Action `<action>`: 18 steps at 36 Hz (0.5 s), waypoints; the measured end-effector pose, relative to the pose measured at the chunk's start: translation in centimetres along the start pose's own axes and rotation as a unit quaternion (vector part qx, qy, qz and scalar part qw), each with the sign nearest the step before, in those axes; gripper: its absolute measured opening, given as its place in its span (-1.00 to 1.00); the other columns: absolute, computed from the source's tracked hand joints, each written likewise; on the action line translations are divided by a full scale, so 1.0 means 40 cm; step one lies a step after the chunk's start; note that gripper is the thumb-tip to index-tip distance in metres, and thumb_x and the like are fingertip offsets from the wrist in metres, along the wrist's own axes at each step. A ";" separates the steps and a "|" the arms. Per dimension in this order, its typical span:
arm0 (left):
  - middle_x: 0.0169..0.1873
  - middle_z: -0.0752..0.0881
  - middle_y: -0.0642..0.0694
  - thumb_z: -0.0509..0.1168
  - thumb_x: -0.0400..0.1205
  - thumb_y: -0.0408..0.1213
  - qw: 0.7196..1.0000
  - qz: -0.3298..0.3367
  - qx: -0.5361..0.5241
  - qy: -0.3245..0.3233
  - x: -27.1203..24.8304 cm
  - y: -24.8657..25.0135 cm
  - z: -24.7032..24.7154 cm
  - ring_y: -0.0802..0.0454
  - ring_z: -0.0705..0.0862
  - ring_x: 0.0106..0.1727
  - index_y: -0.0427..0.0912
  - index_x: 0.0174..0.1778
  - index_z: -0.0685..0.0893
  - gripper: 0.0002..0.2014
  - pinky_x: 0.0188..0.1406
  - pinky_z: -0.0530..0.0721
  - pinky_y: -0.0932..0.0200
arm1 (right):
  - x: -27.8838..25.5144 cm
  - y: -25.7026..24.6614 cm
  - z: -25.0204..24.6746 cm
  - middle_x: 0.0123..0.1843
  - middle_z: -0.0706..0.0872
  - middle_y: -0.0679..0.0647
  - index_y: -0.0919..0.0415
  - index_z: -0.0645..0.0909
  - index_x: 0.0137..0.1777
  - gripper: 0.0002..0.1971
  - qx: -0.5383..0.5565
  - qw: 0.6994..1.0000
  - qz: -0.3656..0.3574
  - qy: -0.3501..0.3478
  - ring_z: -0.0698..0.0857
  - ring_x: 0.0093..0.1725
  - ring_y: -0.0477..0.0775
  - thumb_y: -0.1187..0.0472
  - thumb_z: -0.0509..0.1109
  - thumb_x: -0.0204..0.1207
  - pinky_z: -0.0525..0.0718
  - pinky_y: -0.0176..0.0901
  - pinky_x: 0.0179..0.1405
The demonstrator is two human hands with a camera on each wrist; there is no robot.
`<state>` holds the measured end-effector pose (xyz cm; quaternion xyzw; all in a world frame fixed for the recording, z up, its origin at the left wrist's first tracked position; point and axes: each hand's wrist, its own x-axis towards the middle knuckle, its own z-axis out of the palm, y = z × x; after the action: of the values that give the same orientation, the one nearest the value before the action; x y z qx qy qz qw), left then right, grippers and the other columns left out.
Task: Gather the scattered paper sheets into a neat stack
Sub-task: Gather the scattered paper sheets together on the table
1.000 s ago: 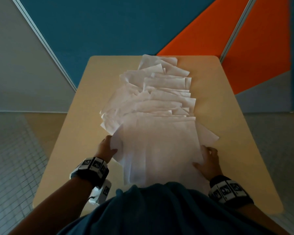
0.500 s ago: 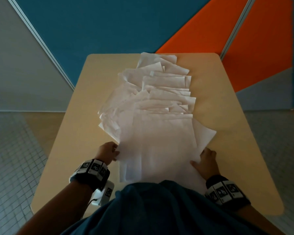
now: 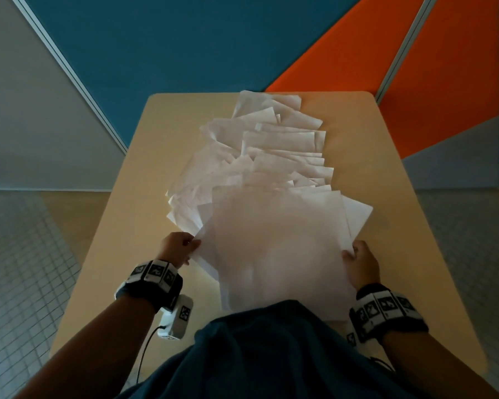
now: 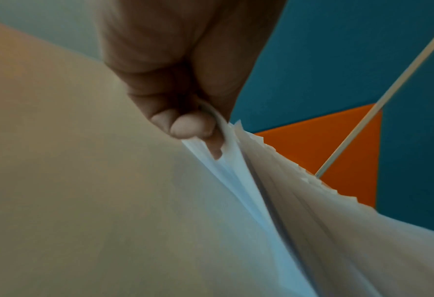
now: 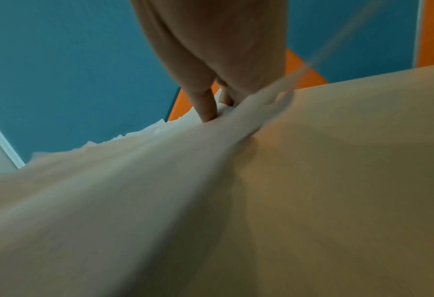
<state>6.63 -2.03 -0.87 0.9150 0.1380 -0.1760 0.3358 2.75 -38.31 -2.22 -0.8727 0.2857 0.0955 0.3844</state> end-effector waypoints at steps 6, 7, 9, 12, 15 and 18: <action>-0.43 0.58 -0.11 0.19 0.60 -0.49 0.997 -0.032 -0.024 -0.068 0.002 0.003 0.013 0.32 0.56 -0.82 -0.24 -0.36 0.56 -0.78 -0.66 0.59 0.43 | 0.020 -0.007 -0.006 0.40 0.53 0.45 0.46 0.38 0.40 -0.62 -0.020 1.000 -0.008 0.006 0.52 0.35 0.43 0.32 0.19 0.62 0.48 0.09 0.28; -0.44 0.56 -0.11 0.19 0.61 -0.50 0.995 -0.041 -0.048 -0.076 0.000 0.010 0.020 0.29 0.58 -0.81 -0.21 -0.40 0.53 -0.74 -0.72 0.59 0.45 | 0.019 -0.016 -0.001 0.41 0.53 0.45 0.45 0.38 0.40 -0.61 -0.016 1.000 -0.008 0.001 0.53 0.35 0.42 0.31 0.21 0.61 0.49 0.08 0.28; -0.42 0.57 -0.14 0.19 0.62 -0.50 0.990 -0.061 -0.092 -0.088 0.000 0.022 0.037 0.26 0.60 -0.80 -0.18 -0.43 0.50 -0.71 -0.74 0.63 0.41 | 0.014 -0.033 0.016 0.40 0.53 0.44 0.44 0.35 0.40 -0.59 -0.003 1.000 -0.012 -0.016 0.54 0.35 0.41 0.30 0.25 0.59 0.51 0.09 0.26; -0.27 0.63 -0.24 0.13 0.58 -0.62 0.983 -0.080 -0.135 -0.100 -0.007 0.048 0.046 0.27 0.64 -0.74 -0.37 -0.28 0.62 -0.79 -0.71 0.67 0.37 | 0.005 -0.056 0.045 0.34 0.59 0.42 0.43 0.33 0.36 -0.57 0.009 0.998 -0.035 -0.053 0.60 0.28 0.40 0.32 0.32 0.54 0.55 0.04 0.13; -0.09 0.63 -0.26 0.08 0.60 -0.58 0.982 -0.085 -0.122 -0.114 -0.012 0.065 0.040 -0.03 0.77 -0.31 -0.48 0.14 0.64 -0.71 -0.63 0.71 0.34 | 0.002 -0.071 0.063 0.34 0.58 0.38 0.42 0.33 0.36 -0.55 -0.007 0.995 -0.058 -0.081 0.60 0.29 0.36 0.33 0.35 0.52 0.49 -0.10 0.07; 0.12 0.66 -0.41 0.11 0.63 -0.47 0.990 -0.102 -0.042 -0.083 -0.013 0.071 0.022 -0.37 0.66 0.19 -0.50 0.24 0.56 -0.70 0.01 0.75 -0.08 | 0.013 -0.072 0.064 0.32 0.53 0.39 0.43 0.38 0.31 -0.55 -0.009 0.997 -0.064 -0.043 0.55 0.28 0.34 0.33 0.40 0.47 0.48 -0.07 0.14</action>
<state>7.00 -4.81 0.33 0.8634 0.2090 -0.2788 0.3648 4.95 -35.11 -2.39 -0.8876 0.2119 0.1104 0.3937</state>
